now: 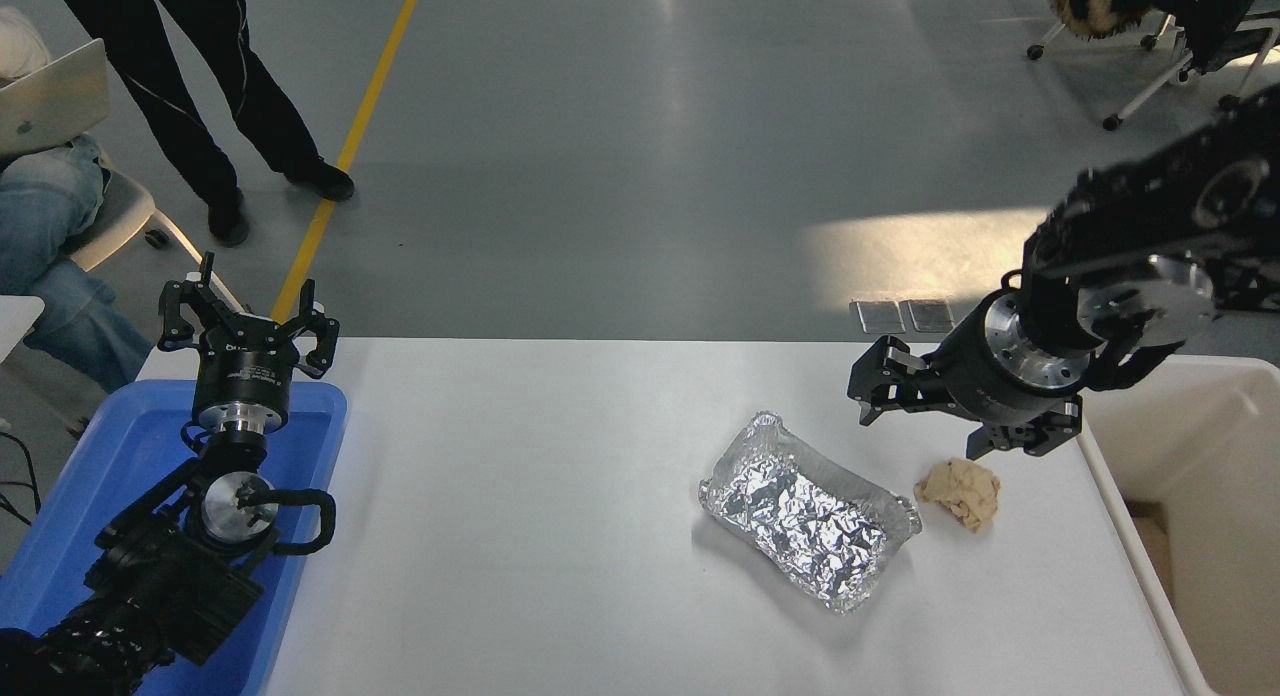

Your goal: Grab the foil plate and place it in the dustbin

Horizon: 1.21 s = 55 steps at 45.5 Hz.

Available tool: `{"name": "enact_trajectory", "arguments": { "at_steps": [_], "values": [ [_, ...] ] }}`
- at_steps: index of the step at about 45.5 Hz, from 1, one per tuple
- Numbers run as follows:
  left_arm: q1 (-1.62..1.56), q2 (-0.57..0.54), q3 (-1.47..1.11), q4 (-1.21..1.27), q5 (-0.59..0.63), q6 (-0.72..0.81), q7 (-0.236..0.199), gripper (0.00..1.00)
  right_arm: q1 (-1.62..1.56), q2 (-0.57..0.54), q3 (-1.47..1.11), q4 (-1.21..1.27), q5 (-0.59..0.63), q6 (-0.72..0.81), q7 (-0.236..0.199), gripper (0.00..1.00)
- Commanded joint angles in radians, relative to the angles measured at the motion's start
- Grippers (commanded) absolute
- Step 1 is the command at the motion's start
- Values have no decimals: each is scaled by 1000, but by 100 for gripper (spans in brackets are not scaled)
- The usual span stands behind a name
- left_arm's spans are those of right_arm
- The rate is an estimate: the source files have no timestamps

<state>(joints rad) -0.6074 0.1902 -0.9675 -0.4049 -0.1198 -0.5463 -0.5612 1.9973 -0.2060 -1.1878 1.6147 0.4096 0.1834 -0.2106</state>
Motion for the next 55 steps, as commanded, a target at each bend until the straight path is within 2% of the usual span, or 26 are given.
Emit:
{"name": "enact_trajectory", "arguments": {
  "at_steps": [1, 15, 40, 49, 55],
  "values": [
    [0, 0, 0, 0, 0, 0, 0, 99, -219, 28, 13, -56, 109, -151, -4, 91],
    [0, 0, 0, 0, 0, 0, 0, 99, -455, 82, 105, -182, 133, -306, -3, 90],
    [0, 0, 0, 0, 0, 0, 0, 99, -644, 99, 191, -409, 117, -377, -1, 90],
    [0, 0, 0, 0, 0, 2, 0, 99, -680, 103, 195, -461, 112, -375, -1, 81],
    [0, 0, 0, 0, -1, 0, 0, 99, -690, 108, 221, -479, 94, -364, -1, 58]
  ]
}}
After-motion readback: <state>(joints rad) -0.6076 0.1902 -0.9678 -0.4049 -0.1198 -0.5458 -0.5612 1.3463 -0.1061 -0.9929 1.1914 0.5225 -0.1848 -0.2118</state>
